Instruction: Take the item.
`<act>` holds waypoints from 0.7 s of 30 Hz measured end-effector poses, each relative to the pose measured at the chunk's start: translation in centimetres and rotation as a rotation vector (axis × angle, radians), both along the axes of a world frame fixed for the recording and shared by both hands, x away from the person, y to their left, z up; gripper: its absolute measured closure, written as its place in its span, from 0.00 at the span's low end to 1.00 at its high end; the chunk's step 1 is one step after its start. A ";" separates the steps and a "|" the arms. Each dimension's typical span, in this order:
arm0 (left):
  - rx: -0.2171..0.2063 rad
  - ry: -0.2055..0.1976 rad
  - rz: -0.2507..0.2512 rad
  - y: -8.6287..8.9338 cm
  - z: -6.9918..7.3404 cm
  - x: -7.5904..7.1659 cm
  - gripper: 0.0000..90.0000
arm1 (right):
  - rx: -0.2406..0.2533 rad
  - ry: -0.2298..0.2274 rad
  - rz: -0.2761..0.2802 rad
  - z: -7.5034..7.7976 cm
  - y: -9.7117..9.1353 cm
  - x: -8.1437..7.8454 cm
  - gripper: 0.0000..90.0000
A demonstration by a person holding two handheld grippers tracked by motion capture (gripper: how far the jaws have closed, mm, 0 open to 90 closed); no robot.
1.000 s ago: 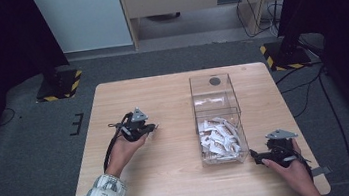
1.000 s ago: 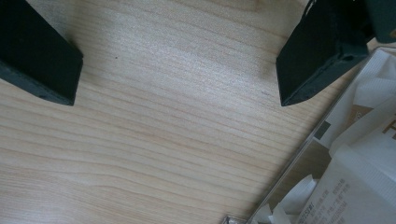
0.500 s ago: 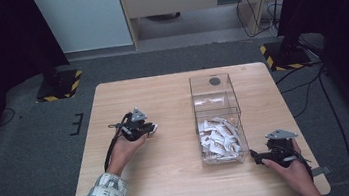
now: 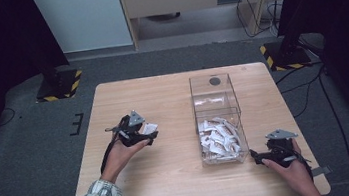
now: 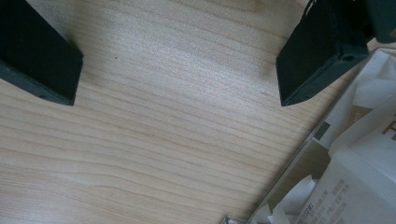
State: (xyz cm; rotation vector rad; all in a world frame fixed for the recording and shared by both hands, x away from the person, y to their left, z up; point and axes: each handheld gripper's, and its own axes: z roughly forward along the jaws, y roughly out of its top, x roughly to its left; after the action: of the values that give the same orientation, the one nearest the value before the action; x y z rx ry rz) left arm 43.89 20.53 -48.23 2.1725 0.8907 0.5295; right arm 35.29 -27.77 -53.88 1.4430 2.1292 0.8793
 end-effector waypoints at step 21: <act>0.024 0.086 0.038 4.3 -2.0 -7.5 0.07 | 0.002 0.000 -0.002 0.0 0.0 -0.2 0.01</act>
State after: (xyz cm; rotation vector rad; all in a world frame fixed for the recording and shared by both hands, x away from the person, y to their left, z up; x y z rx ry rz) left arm 36.36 24.79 -50.28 2.2183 0.9783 0.4702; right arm 35.13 -27.75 -53.88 1.4458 2.1267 0.8805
